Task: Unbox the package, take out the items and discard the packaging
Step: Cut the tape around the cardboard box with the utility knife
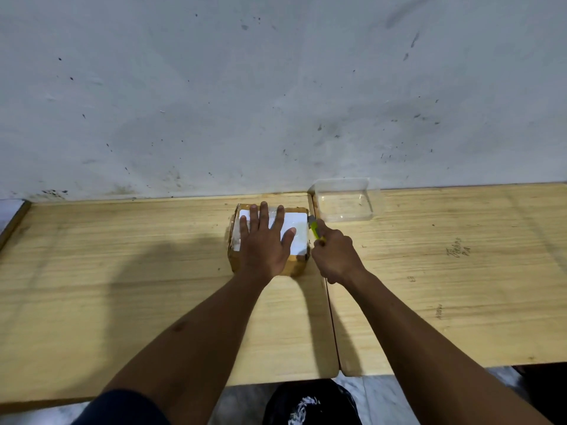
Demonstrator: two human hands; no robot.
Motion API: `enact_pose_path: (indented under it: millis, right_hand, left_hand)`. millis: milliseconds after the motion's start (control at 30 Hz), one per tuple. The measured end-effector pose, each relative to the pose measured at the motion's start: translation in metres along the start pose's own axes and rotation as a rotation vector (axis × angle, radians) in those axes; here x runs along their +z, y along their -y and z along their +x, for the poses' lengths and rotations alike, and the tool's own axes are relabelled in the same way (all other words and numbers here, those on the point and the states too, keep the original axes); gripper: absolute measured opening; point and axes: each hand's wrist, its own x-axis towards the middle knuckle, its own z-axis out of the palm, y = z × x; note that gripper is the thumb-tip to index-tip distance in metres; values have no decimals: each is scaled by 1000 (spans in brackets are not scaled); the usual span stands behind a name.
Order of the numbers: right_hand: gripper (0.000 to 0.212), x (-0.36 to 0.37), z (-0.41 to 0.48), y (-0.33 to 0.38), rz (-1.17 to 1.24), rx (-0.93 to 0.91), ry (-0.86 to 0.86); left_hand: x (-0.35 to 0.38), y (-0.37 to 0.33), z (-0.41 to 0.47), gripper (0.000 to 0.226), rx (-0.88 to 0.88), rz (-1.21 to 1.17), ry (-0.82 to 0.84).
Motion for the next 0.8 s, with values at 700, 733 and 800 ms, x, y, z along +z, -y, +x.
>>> enact_pose_path:
  millis: [700,733,800]
  right_hand:
    - [58,-2,-38,-8,-134,5,116]
    - [58,-2,-38,-9,-138,0,115]
    - [58,-2,-38,-10,-134,1,111]
  left_hand:
    - [-3,-4,-1,63,-24,17,58]
    - [-3,-4,-1,63,-23,17,58]
    - [-3,-4,-2,64,-23,25,54]
